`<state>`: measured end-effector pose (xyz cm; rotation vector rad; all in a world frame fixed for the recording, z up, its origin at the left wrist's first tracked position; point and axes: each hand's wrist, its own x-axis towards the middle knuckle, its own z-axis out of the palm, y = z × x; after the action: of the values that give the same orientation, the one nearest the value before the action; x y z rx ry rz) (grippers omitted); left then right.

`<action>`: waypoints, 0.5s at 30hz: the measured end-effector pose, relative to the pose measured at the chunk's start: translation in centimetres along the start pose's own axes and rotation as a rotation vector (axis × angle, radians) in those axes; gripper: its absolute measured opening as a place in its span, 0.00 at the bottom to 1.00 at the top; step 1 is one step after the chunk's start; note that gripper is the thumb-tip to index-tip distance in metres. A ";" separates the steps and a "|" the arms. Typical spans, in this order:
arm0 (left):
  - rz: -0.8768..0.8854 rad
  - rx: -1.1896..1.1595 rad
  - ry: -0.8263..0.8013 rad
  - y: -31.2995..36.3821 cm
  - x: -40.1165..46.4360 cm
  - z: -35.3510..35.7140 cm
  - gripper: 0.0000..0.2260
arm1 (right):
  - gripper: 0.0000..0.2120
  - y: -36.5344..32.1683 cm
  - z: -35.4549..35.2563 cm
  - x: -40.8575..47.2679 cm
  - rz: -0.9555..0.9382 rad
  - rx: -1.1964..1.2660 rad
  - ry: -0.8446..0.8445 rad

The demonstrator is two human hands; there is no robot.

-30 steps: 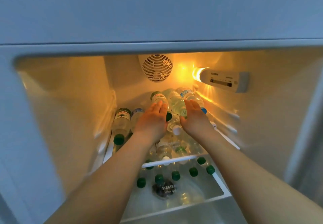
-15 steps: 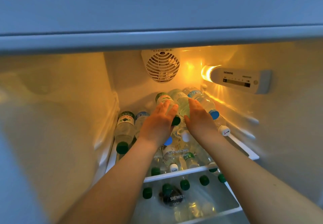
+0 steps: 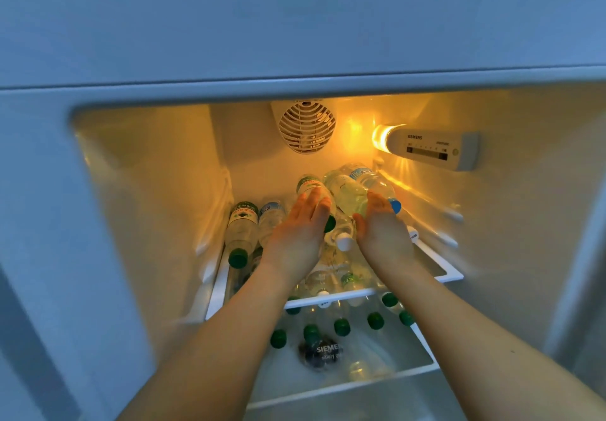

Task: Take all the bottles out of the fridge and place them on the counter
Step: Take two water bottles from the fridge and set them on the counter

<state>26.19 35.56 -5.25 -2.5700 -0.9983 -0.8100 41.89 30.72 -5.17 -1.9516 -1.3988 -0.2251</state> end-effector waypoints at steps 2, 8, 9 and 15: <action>0.001 -0.007 0.035 0.7 -0.7 -1.1 0.27 | 0.17 -0.3 -1.6 -1.1 -0.026 -0.001 0.008; -0.036 -0.100 0.141 3.0 -2.7 -5.1 0.27 | 0.15 -1.1 -6.3 -4.8 -0.094 -0.056 0.035; -0.053 -0.132 0.137 3.4 -3.1 -5.9 0.27 | 0.15 -1.2 -7.2 -5.4 -0.105 -0.079 0.037; -0.088 -0.168 0.150 6.2 -6.4 -10.5 0.26 | 0.14 -2.7 -11.8 -8.8 -0.160 -0.140 0.045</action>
<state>22.35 23.13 -0.79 -2.5703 -1.0439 -1.1369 38.99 16.97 0.07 -1.9342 -1.5465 -0.4494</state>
